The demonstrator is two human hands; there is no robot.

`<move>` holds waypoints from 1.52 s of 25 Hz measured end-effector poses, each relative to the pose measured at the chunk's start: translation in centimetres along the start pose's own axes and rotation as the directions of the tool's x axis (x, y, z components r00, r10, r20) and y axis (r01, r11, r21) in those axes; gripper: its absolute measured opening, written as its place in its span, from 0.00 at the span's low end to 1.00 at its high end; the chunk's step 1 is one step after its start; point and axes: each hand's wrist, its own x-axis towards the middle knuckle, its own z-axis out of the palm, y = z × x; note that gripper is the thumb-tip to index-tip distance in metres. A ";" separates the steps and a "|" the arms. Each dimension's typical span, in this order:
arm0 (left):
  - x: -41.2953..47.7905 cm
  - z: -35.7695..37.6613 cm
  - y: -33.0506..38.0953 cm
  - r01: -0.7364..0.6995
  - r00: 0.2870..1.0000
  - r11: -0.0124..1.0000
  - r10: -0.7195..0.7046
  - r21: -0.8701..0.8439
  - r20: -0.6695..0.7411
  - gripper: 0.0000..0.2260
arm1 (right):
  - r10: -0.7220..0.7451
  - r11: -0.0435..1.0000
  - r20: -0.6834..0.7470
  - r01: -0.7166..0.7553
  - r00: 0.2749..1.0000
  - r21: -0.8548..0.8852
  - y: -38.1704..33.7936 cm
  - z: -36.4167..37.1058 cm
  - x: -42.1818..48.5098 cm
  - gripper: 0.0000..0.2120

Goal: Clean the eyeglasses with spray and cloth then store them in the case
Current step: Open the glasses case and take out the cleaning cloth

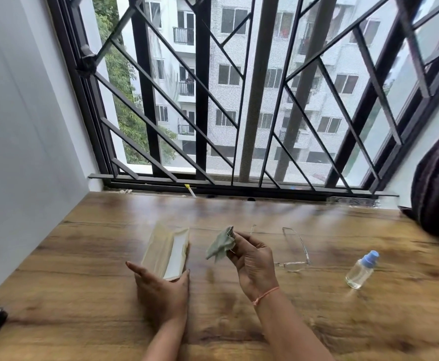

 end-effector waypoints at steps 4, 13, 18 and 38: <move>0.2 0.3 -0.5 0.028 0.999 0.999 -0.028 -0.024 -0.029 0.59 | 0.007 0.999 -0.016 -0.006 1.000 0.032 -0.8 -0.8 -0.4 0.06; -0.2 0.1 0.2 0.005 0.997 0.999 -0.008 -0.045 -0.070 0.55 | 0.013 0.993 -0.078 -0.003 0.997 0.122 -3.8 -3.8 -1.9 0.11; -4.3 -0.6 5.1 -0.258 0.964 0.935 0.265 -0.243 -0.004 0.45 | 0.072 0.983 -0.013 -0.069 0.997 0.170 -6.6 -5.6 -2.7 0.16; -10.6 1.6 19.4 0.366 0.708 0.756 0.153 -0.543 0.689 0.11 | -0.059 0.975 0.088 0.076 0.994 -0.210 -14.1 -9.0 -3.8 0.04</move>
